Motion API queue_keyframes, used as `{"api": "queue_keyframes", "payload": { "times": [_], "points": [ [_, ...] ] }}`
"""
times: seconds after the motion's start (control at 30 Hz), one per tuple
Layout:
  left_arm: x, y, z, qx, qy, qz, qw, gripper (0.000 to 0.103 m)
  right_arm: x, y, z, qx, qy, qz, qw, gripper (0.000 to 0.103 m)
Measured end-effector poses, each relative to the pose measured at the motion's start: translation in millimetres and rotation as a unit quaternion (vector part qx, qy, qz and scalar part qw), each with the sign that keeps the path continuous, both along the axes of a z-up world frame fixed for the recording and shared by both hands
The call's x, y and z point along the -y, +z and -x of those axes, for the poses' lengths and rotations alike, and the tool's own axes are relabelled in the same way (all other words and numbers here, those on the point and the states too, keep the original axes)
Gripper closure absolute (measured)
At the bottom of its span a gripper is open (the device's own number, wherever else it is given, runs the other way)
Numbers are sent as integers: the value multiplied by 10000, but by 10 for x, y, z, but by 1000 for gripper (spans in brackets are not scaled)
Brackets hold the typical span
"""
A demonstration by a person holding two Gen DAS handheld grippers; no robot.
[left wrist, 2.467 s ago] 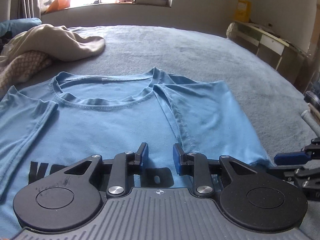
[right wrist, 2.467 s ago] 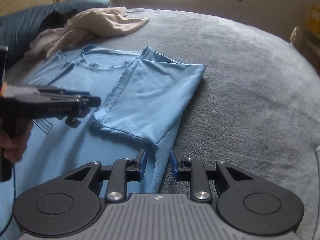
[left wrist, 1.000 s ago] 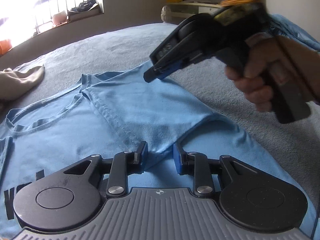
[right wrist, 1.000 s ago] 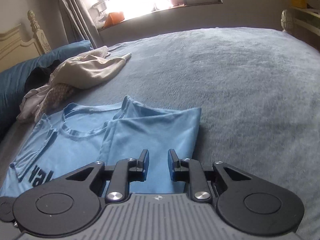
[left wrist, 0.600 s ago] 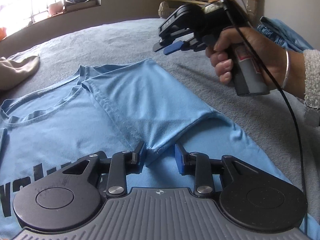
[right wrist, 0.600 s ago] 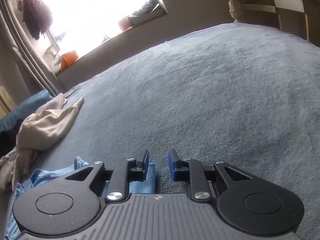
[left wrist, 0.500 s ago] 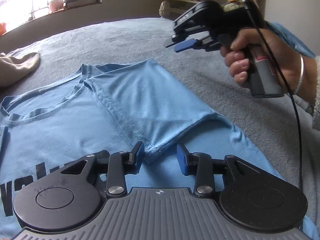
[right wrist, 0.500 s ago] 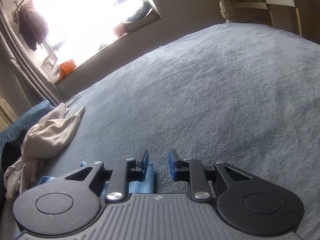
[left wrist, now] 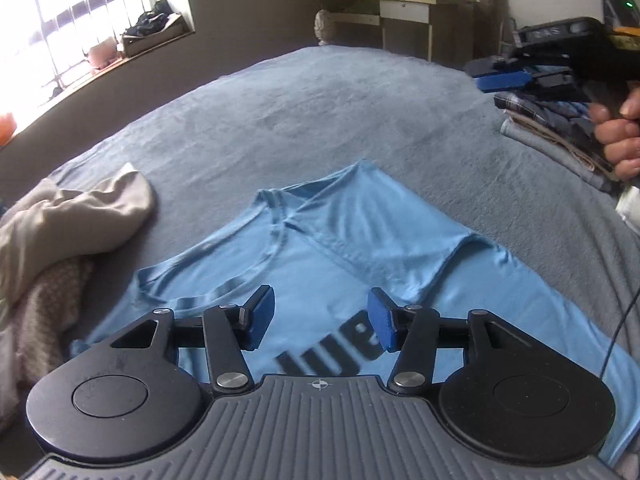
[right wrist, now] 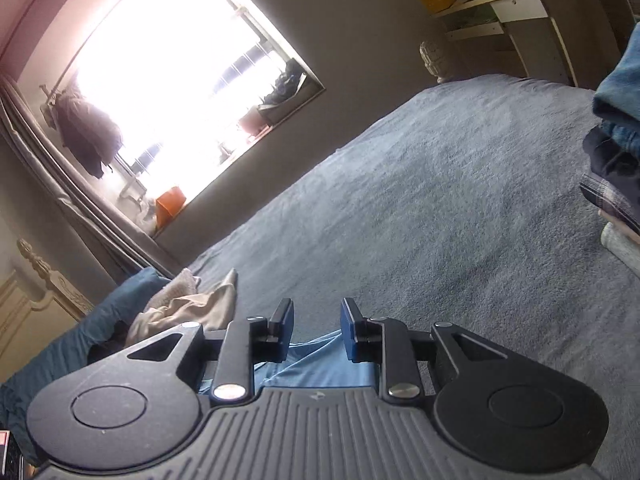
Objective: Fold clothes
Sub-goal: 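Release the sleeve and move both grippers to the T-shirt hem, then position both open grippers at the T-shirt hem corners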
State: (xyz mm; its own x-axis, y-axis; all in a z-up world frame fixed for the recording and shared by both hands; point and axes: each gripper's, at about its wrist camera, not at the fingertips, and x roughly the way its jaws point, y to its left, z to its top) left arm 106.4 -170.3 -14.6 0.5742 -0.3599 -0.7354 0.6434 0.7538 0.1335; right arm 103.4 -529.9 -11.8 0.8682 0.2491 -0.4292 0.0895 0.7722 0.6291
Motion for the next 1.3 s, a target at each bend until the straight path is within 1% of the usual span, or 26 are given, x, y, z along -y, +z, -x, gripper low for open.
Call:
{"api": "queue_keyframes", "payload": {
  "times": [0.1,0.2,0.3,0.4,0.47,0.57,0.63,0.7,0.8,0.9,0.97,1.03,1.13,1.3],
  "points": [
    [-389,124,178,-71,152,-136,9998,49,1,82,388,48,-67,-240,9997,71],
    [-785,120,422,-145,389,-47,9991,45,3,65,700,-39,-117,-450,9989,70],
    [-1178,-33,638,-431,792,230,9957,44,-28,-29,958,-229,-127,-516,9983,69],
    [-1512,-253,827,-684,1328,494,9875,44,-78,-192,1146,-474,-147,-645,9967,68],
    [-1674,-385,924,-799,1660,539,9814,44,-156,-340,1250,-681,-74,-781,9946,68],
    [-1850,-536,1042,-996,1932,421,9752,44,-506,-548,1246,-1045,456,-663,9913,68],
    [-1941,-646,1130,-1216,2009,203,9718,44,-750,-686,1238,-1287,826,-568,9866,68],
    [-2008,-764,1226,-1516,2030,52,9674,45,-1060,-767,1244,-1367,1232,-320,9824,68],
    [-2073,-884,1405,-1794,1983,-44,9636,45,-1507,-849,1268,-1346,1788,75,9746,69],
    [-2117,-973,1551,-2077,1852,-81,9605,45,-1909,-929,1282,-1271,2286,510,9638,69],
    [-2139,-1022,1623,-2268,1788,-132,9573,45,-2177,-982,1291,-1219,2612,798,9542,70],
    [-2167,-1060,1683,-2442,1719,-178,9542,45,-2376,-1049,1348,-1273,2915,979,9430,70],
    [-2218,-1096,1757,-2631,1646,-208,9504,45,-2585,-1128,1547,-1373,3402,987,9250,70],
    [-2329,-1114,1804,-2818,1652,-5,9451,45,-2883,-1161,1898,-1385,4217,839,8922,70]
  ]
}}
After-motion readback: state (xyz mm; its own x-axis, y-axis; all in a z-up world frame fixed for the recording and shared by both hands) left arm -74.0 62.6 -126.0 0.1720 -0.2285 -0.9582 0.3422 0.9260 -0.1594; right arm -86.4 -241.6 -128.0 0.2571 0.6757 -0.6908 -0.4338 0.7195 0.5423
